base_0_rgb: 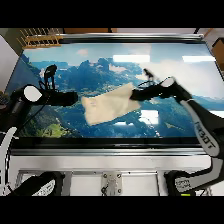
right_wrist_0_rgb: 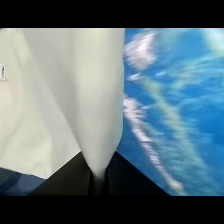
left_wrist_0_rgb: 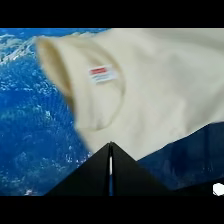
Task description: Fold the clothes and pants, and hang the long-sleeved shirts on hangers.
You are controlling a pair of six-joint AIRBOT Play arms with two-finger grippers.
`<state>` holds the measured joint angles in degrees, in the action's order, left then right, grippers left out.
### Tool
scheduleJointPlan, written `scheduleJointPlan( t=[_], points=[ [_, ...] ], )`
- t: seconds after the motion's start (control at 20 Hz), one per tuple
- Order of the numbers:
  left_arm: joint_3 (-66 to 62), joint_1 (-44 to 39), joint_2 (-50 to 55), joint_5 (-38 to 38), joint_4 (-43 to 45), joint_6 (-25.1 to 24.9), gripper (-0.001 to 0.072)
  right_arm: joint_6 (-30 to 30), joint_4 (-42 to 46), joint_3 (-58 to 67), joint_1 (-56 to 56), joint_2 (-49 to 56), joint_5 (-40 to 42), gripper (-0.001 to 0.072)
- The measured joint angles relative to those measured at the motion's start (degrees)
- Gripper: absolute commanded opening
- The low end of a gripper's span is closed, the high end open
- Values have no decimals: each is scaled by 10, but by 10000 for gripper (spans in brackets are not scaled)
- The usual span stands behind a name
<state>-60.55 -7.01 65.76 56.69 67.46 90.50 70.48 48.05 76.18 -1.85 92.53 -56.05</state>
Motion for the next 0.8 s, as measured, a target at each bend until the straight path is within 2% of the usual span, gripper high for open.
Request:
scheduleJointPlan(
  t=[0.15, 0.3, 0.55, 0.8],
  points=[
    [0, 0, 0, 0, -1, 4, 4, 70, 129, 12, 131, -67, -8, 14],
    [0, 0, 0, 1, -1, 10, 4, 122, 198, 14, 272, -101, -23, 14],
    [0, 0, 0, 1, -1, 20, 4, 170, 237, -35, 441, -128, -56, 13],
    [0, 0, 0, 1, -1, 24, 4, 214, 261, -144, 491, -174, -56, 15]
  ],
)
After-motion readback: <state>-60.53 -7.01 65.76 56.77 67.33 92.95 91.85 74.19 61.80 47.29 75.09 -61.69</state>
